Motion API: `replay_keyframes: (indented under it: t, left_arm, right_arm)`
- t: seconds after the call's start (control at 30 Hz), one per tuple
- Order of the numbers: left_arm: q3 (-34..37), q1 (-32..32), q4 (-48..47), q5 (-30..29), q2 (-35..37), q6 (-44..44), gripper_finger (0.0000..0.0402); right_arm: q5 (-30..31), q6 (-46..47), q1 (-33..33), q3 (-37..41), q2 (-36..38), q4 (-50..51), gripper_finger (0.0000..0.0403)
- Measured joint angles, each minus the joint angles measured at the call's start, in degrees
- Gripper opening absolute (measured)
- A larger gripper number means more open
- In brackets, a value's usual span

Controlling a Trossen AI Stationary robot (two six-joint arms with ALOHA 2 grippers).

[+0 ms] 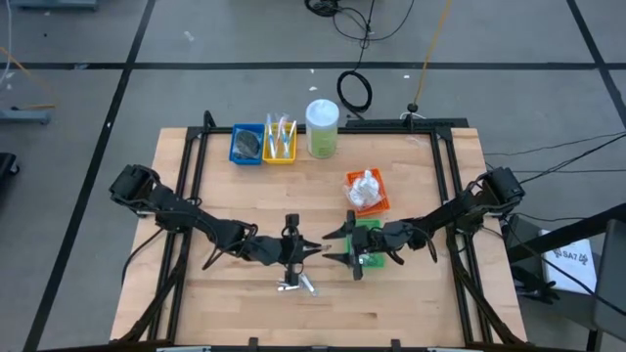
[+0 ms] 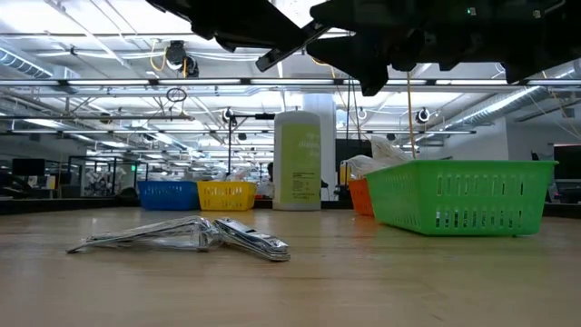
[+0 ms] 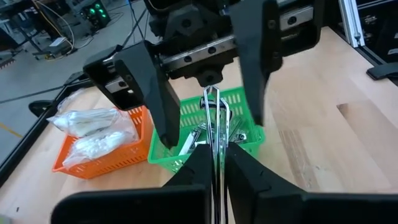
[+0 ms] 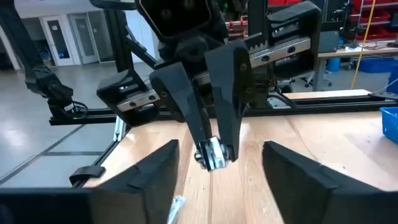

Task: Pick & Place Travel size toiletries
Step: Put the nail cutter into the green bin

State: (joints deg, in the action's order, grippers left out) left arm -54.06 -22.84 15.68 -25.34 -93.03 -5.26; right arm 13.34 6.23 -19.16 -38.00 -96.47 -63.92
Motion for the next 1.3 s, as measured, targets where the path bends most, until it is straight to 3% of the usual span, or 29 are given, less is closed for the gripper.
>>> replay_keyframes:
  t: [0.43, 0.63, 0.8, 1.03, 1.17, 1.3]
  left_arm:
    - [0.00, 0.01, -0.63, -0.11, 0.04, 2.79, 0.0015]
    - [0.00, 0.01, -0.65, -0.02, 0.04, 6.99, 0.0013]
    - [-0.04, -0.43, -0.79, -0.21, 0.07, 14.58, 0.0095]
    - [-0.04, -3.37, -0.95, -0.15, 0.09, 12.15, 0.0233]
    - [-0.11, -4.79, -2.71, -0.45, 0.11, 11.99, 0.0278]
    - [-0.13, -5.83, -9.05, -0.50, 0.11, 17.16, 0.0298]
  right_arm:
    - [-0.16, -0.26, -0.02, 0.00, 0.00, 0.37, 0.0047]
    - [-0.26, -0.84, -0.02, 0.02, 0.00, 0.35, 0.0039]
    - [0.02, -0.87, 0.00, 0.02, 0.61, 1.42, 0.0039]
    - [0.41, -0.86, -0.03, 0.02, 9.08, 15.79, 0.0038]
    - [0.39, 1.68, -1.31, 0.02, 15.80, 27.62, 0.0038]
    - [0.11, 9.97, -3.22, 0.02, 21.86, 44.05, 0.0036]
